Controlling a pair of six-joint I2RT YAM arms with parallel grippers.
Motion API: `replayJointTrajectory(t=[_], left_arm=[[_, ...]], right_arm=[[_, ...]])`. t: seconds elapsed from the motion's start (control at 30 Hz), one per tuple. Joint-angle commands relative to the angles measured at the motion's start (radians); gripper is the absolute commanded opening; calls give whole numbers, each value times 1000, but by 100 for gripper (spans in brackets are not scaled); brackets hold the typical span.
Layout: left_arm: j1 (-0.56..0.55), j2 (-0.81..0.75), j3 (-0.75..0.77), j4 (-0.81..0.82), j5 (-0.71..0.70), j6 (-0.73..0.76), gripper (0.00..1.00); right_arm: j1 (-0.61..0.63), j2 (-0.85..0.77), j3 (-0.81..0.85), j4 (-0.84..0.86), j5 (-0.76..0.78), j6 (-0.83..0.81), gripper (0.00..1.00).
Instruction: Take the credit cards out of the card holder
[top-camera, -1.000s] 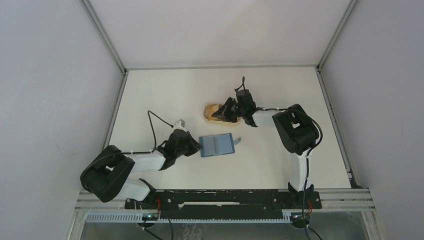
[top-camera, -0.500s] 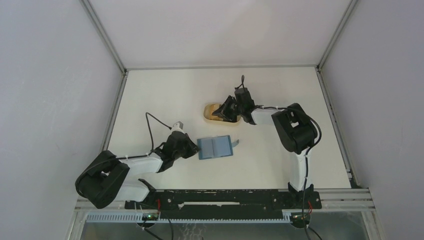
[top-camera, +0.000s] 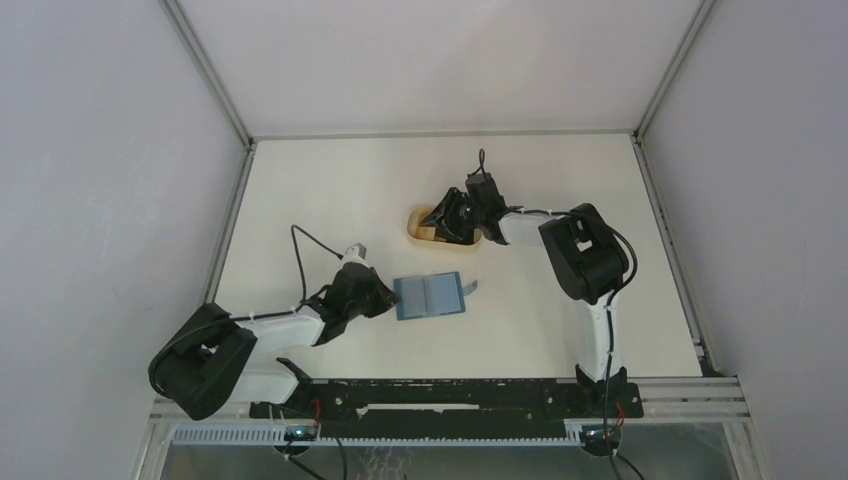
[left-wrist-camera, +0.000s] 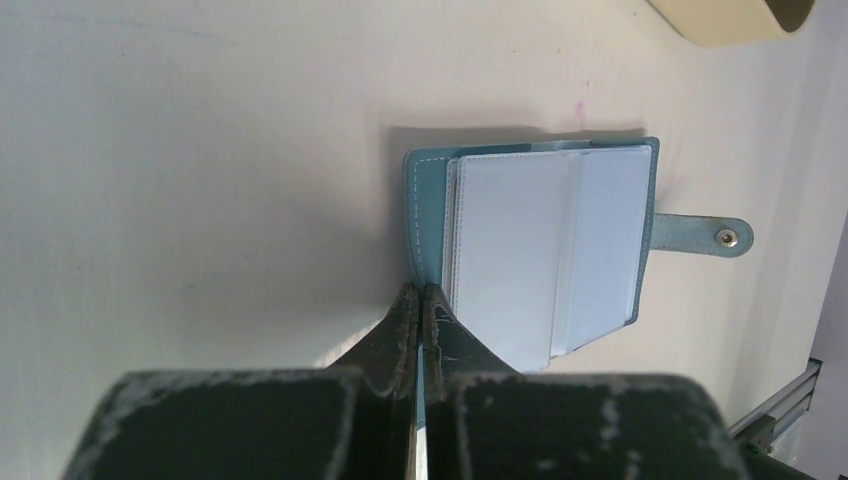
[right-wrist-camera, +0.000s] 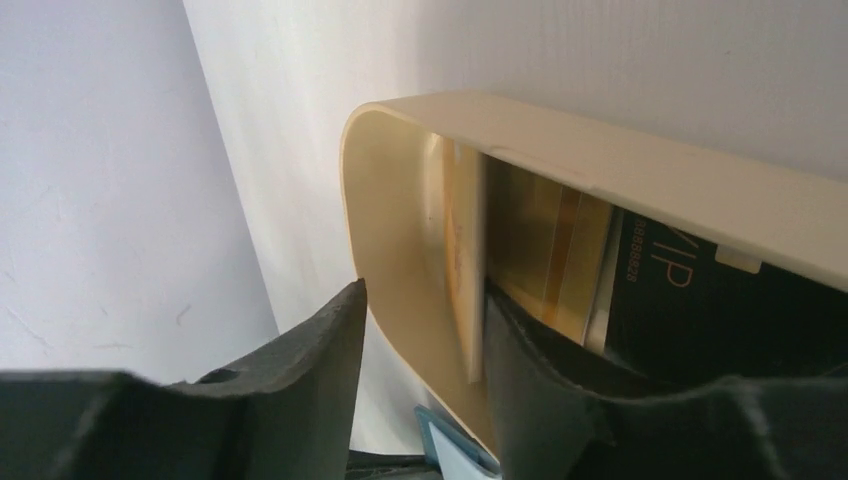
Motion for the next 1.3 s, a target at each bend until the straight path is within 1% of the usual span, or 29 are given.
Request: replayJointTrajectory(t=[0.0, 0.07, 0.17, 0.3, 0.33, 0.37, 0.4, 0.5, 0.57, 0.63, 0.7, 0.83, 0.9, 1.03, 1.27], left_arm=[[-1, -27, -33, -143, -31, 61, 0], [-2, -42, -31, -155, -34, 65, 0], [-1, -56, -33, -159, -30, 70, 0], [-1, -85, -28, -176, -39, 78, 0], [0, -98, -27, -178, -41, 77, 0], [0, -110, -23, -181, -44, 76, 0], [0, -120, -19, -185, -48, 74, 0], [-2, -149, -5, -200, -59, 71, 0], [-1, -170, -1, -207, -60, 57, 0], [-2, -195, -1, -208, -59, 41, 0], [-1, -231, -7, -207, -54, 25, 0], [3, -305, -37, -176, -38, -15, 0], [7, -328, -44, -171, -27, -29, 0], [21, -331, -46, -169, -11, -39, 0], [26, -277, -53, -149, -1, -52, 0]], right_arm=[[-4, -8, 42, 5, 15, -20, 64], [-5, -25, 42, -6, 26, -31, 73], [-5, -75, 42, -45, 41, -54, 78], [-9, -178, 50, -120, 79, -154, 84], [-11, -204, 61, -149, 82, -190, 89], [-8, -231, 72, -186, 86, -232, 98], [4, -262, 86, -231, 110, -281, 99], [92, -373, 97, -367, 256, -454, 100], [158, -426, 76, -418, 280, -528, 100], [212, -457, 28, -427, 270, -529, 100], [278, -485, -26, -427, 323, -514, 99], [449, -500, -81, -435, 571, -524, 96], [504, -464, -83, -447, 646, -518, 94], [528, -388, -85, -462, 665, -471, 89], [531, -313, -90, -416, 623, -467, 85]])
